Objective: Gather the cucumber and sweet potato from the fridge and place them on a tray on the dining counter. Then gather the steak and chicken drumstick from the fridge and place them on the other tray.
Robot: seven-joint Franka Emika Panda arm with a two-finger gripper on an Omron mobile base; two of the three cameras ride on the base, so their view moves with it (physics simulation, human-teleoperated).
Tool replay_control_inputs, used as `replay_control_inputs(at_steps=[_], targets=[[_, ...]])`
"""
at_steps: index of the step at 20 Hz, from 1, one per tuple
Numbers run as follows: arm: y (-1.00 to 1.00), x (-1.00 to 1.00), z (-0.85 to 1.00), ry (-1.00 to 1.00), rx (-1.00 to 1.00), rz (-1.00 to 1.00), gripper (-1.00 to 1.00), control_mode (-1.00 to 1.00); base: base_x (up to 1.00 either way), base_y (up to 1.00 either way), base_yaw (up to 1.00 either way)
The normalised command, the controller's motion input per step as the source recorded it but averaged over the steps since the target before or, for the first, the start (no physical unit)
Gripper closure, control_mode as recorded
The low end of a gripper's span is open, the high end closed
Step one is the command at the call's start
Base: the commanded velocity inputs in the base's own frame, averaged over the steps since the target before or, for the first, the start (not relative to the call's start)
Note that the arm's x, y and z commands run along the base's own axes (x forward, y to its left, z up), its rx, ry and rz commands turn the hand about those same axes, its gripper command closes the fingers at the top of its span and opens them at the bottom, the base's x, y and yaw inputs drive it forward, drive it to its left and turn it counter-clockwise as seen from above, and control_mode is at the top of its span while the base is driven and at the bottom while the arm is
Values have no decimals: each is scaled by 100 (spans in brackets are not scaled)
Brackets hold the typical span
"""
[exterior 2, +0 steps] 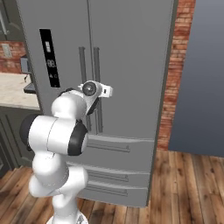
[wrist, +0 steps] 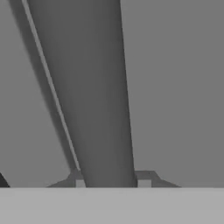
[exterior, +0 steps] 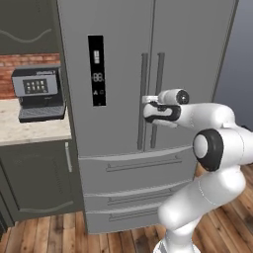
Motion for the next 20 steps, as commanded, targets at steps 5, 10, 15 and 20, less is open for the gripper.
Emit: replay_control_inputs(at_steps=[5,10,15,20], targets=[[-15,-37,25,24,15,0,100,-100,0,0,0],[-19,-70,0,4,10,0,100,-100,0,0,0],[-40,-90,0,0,6,0,100,-100,0,0,0],[-24,-77,0,1,0,-2,100,-100,0,0,0]])
